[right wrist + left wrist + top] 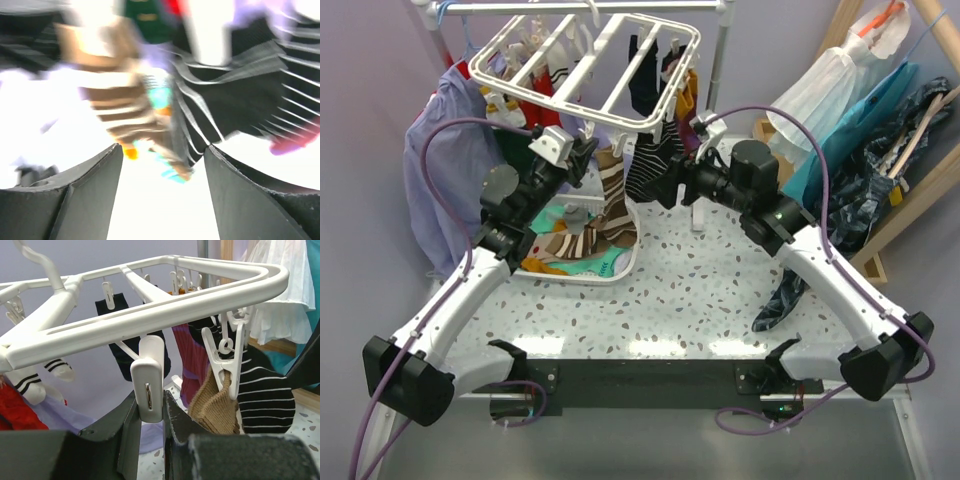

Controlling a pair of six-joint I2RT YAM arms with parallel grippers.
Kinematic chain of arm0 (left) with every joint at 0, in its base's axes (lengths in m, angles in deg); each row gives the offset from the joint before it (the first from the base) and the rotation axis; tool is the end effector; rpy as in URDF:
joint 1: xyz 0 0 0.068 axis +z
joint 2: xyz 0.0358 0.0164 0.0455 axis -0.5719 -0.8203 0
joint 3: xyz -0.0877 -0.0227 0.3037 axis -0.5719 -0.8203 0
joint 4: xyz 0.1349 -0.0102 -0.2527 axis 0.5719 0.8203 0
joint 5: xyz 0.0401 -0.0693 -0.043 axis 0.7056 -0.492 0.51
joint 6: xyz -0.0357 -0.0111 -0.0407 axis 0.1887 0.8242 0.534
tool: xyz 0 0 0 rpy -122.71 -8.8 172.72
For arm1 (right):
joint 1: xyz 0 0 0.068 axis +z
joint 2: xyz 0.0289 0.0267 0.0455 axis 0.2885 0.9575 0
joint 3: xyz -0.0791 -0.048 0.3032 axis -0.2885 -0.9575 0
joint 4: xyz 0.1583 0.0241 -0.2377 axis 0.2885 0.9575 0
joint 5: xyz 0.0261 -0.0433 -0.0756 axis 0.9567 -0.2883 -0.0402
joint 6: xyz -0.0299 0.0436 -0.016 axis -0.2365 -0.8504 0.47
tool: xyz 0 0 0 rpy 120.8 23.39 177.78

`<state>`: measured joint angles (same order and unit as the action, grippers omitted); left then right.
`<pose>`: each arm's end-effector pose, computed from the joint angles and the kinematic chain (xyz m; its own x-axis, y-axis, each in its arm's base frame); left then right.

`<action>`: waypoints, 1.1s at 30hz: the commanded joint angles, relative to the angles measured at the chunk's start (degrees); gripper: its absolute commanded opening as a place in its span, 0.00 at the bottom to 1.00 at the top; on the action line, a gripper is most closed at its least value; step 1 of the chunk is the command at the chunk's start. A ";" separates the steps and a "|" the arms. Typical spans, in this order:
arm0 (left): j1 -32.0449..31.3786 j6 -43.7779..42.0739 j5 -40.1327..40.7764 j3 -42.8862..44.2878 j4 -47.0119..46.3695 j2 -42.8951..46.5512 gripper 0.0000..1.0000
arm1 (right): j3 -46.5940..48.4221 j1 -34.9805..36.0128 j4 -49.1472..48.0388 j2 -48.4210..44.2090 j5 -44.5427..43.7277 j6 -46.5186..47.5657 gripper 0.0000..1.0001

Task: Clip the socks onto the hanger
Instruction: Open the clamp at the hanger.

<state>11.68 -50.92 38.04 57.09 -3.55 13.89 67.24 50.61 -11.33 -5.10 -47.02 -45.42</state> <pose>0.2478 -0.1159 0.4509 0.2755 -0.0555 -0.9597 0.5760 0.8088 0.1186 0.2528 0.1811 0.4591 -0.3275 0.1026 -0.9393 -0.6858 0.6580 0.3110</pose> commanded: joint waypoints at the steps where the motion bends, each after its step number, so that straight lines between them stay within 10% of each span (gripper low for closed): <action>1: -1.67 1.64 -2.42 -1.81 -0.06 1.40 0.00 | 10.05 2.88 5.88 1.51 15.65 -1.15 0.69; 18: -2.02 2.87 0.05 -1.90 2.31 2.46 0.00 | 29.75 9.40 -7.38 17.16 4.86 -10.98 0.65; 33: -2.11 6.12 -2.23 -3.22 3.81 3.60 0.00 | 28.53 9.40 -9.67 21.03 -11.05 -9.42 0.67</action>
<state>10.81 -48.04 41.50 55.02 -1.89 15.47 95.08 60.73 -17.73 14.49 -51.35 -56.04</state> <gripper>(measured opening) 0.241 0.673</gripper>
